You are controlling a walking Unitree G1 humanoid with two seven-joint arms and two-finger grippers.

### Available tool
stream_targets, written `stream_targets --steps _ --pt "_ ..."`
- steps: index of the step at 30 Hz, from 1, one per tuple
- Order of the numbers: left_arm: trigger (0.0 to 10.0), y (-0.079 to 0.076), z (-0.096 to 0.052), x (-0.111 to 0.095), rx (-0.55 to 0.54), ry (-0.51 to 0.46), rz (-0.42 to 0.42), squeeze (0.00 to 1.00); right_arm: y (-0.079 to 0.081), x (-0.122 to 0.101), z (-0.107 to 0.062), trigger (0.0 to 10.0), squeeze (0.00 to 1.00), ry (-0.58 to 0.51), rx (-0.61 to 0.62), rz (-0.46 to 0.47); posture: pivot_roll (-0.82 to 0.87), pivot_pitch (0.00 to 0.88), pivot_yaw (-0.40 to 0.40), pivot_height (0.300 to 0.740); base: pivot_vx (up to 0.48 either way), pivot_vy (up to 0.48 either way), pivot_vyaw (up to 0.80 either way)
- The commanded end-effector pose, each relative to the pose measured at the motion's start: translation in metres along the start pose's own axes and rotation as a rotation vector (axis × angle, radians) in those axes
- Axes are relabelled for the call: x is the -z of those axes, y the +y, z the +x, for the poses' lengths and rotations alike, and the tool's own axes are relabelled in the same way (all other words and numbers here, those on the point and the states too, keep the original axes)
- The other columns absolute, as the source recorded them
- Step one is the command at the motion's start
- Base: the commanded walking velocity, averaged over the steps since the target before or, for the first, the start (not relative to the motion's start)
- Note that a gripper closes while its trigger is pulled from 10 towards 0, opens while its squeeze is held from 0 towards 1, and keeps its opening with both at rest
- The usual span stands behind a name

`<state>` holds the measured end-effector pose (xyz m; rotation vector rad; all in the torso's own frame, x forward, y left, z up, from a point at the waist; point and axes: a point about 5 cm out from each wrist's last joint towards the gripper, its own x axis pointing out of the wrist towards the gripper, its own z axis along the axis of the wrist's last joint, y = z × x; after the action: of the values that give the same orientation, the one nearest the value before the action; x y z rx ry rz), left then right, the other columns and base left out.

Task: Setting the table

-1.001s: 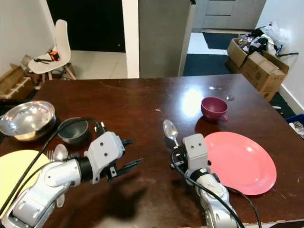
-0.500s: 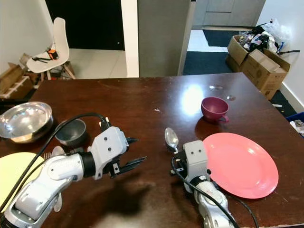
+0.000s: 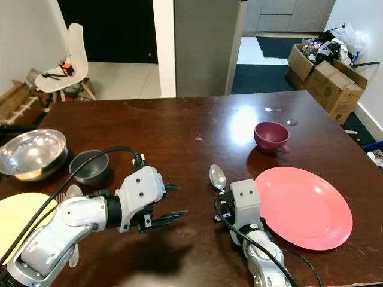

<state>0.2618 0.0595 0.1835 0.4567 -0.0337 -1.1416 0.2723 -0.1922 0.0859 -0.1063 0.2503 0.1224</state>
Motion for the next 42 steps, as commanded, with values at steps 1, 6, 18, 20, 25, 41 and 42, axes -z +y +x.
stream_targets --steps 1,6,18,20,25,41,42 --pt "10.0 0.0 0.001 0.002 0.011 0.008 0.005 0.0 0.001 0.004 -0.002 10.0 1.0 0.017 0.004 0.009 -0.08 0.0 0.145 0.74 0.0 0.0 0.0" --pt "10.0 0.0 0.001 0.002 0.01 0.006 -0.008 0.0 -0.001 0.0 -0.002 10.0 1.0 0.0 0.017 0.004 -0.08 0.0 0.144 0.74 0.0 0.0 0.0" --pt "10.0 0.0 0.004 0.003 -0.008 -0.003 -0.021 0.0 -0.009 -0.036 -0.008 10.0 0.0 -0.16 0.084 -0.025 -0.09 0.0 0.141 0.74 0.0 0.0 0.0" --pt "10.0 0.001 0.005 0.003 -0.03 -0.01 -0.027 0.0 -0.008 -0.048 -0.011 10.0 0.0 -0.223 0.079 -0.024 -0.09 0.0 0.141 0.74 0.0 0.0 0.0" --pt "10.0 0.01 0.005 0.005 -0.158 -0.02 -0.081 0.0 -0.006 -0.066 -0.016 10.0 0.0 -0.344 0.09 0.047 -0.1 0.0 0.14 0.74 0.0 0.0 0.0" --pt "10.0 0.035 -0.027 0.028 -0.724 -0.039 -0.322 0.0 0.01 -0.074 -0.016 10.0 0.0 -0.422 0.062 0.102 -0.07 0.0 0.098 0.74 0.0 0.0 0.0" --pt "10.0 0.036 -0.029 0.029 -0.746 -0.041 -0.339 0.0 0.01 -0.074 -0.015 10.0 0.0 -0.421 0.061 0.098 -0.07 0.0 0.097 0.74 0.0 0.0 0.0"
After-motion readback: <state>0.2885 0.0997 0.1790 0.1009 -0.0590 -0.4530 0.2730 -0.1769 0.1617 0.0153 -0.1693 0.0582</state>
